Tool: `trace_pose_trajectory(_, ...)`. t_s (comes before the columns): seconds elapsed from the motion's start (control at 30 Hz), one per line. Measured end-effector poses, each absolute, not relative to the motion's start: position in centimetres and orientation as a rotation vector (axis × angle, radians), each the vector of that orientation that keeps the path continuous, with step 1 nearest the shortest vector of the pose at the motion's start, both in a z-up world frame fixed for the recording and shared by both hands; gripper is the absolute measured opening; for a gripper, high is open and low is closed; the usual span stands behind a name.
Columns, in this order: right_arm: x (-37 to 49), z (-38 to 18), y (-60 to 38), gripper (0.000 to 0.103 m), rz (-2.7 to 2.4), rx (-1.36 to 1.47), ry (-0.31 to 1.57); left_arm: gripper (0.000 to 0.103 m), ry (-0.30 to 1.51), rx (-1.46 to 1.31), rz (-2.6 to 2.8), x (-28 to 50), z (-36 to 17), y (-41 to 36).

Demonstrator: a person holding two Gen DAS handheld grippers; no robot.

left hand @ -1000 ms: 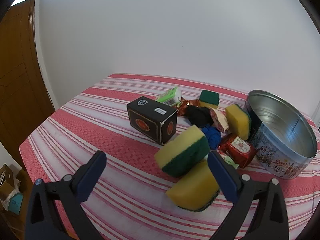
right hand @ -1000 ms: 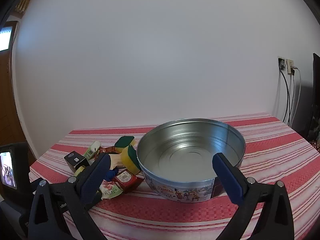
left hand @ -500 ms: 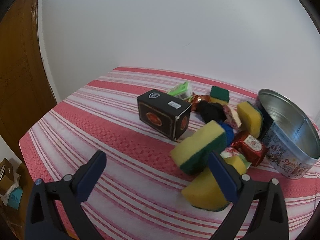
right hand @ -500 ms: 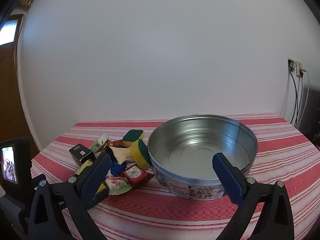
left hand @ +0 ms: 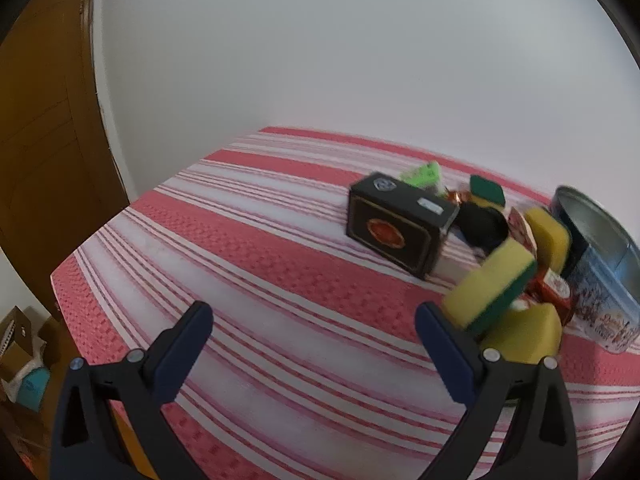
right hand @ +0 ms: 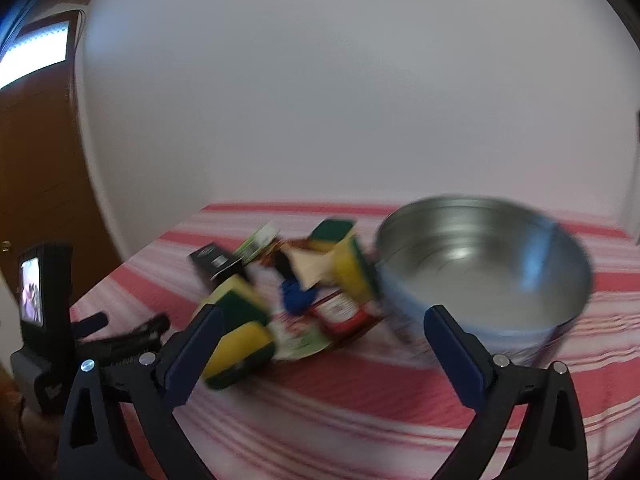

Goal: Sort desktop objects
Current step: 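Move the right gripper toward the yellow-green sponges beside the tin bowl, then grasp a yellow-green sponge with the right gripper while the left gripper grasps another sponge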

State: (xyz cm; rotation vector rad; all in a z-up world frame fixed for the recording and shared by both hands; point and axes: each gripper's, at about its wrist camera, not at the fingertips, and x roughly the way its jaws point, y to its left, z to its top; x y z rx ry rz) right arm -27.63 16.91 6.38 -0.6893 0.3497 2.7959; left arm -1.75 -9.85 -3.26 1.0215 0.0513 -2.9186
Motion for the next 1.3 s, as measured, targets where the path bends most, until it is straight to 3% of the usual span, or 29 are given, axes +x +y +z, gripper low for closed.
trace_pose_trajectory(0.13, -29.1, 4.4, 16.3, 0.08, 2.853, -0.84, 0.557, 0.102, 0.037, 0.972, -2.958, -1.8, -3.0, -10.5)
trace_pose_trajectory(0.27, -30.8, 2.3, 15.4, 0.079, 2.855, -0.956, 0.761, 0.102, -0.005, 0.947, -2.985, -1.8, -3.0, -10.5)
trace_pose_trajectory(0.43, -33.8, 0.6, 13.3, 0.079, 2.801, -1.068, 0.772, 0.102, -0.071, 0.929, -3.003, -1.6, -2.8, -10.6)
trace_pose_trajectory(0.53, -34.7, -0.6, 13.3, 0.078, 2.76, -1.097, 0.897, 0.102, -0.084, 0.9, -3.008, -1.2, -2.6, -11.1)
trace_pose_trajectory(0.63, -35.0, -0.8, 13.1, 0.053, 2.775, -1.05, 0.916, 0.102, -0.094, 0.881, -3.017, -1.1, -2.4, -11.4)
trace_pose_trajectory(0.67, -35.0, -0.9, 13.1, 0.052, 2.78, -1.047, 0.935, 0.102, -0.1, 0.879, -3.022, -1.1, -2.4, -11.3)
trace_pose_trajectory(0.87, -33.2, -0.1, 12.3, 0.037, 2.844, -1.028, 0.914, 0.102, -0.192, 0.843, -3.084, -0.7, -2.2, -9.9)
trace_pose_trajectory(1.3, -22.8, 5.2, 15.5, 0.036, 2.877, -0.633, 0.587, 0.102, -0.073, 1.019, -3.219, -3.9, -2.1, -4.0)
